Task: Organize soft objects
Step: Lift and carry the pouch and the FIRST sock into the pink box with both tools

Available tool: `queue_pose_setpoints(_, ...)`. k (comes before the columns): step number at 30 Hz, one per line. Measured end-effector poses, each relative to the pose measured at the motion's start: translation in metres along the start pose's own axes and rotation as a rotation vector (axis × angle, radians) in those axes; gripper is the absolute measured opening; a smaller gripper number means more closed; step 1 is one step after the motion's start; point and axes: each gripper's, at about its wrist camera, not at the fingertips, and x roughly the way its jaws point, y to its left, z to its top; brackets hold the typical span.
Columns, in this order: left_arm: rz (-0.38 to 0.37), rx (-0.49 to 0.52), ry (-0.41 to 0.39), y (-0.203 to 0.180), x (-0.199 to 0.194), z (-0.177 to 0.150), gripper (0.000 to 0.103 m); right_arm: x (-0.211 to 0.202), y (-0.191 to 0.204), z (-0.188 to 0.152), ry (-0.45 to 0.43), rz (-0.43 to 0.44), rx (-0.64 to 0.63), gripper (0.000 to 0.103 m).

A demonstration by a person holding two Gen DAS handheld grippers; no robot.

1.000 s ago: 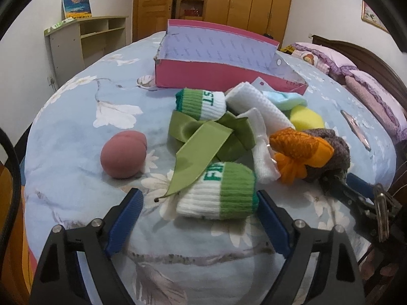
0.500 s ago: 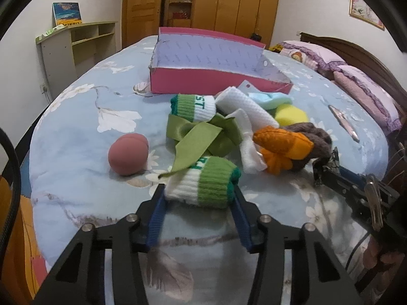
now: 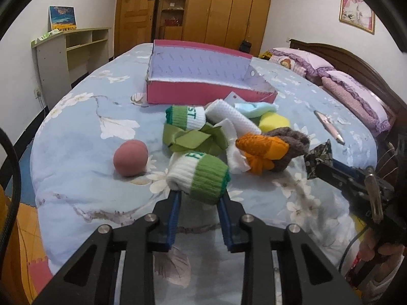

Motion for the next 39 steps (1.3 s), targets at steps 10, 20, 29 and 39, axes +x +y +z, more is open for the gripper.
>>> queue_pose_setpoints(10, -0.023, 0.030, -0.081, -0.009, -0.028, 0.012, 0.029, -0.013, 0.008, 0.009, -0.034, 0.036, -0.007, 0.032)
queue_pose_setpoints(20, -0.019, 0.015, -0.109, -0.004, -0.031, 0.030, 0.029, -0.017, 0.012, 0.023, -0.058, 0.055, -0.029, 0.032)
queue_pose_setpoints(29, -0.028, 0.011, -0.117, -0.003, -0.020, 0.062, 0.029, -0.007, 0.012, 0.048, -0.061, 0.057, -0.038, 0.031)
queue_pose_setpoints(39, -0.020, 0.024, -0.117, -0.001, 0.011, 0.112, 0.029, 0.020, 0.001, 0.088, -0.063, 0.042, -0.060, 0.032)
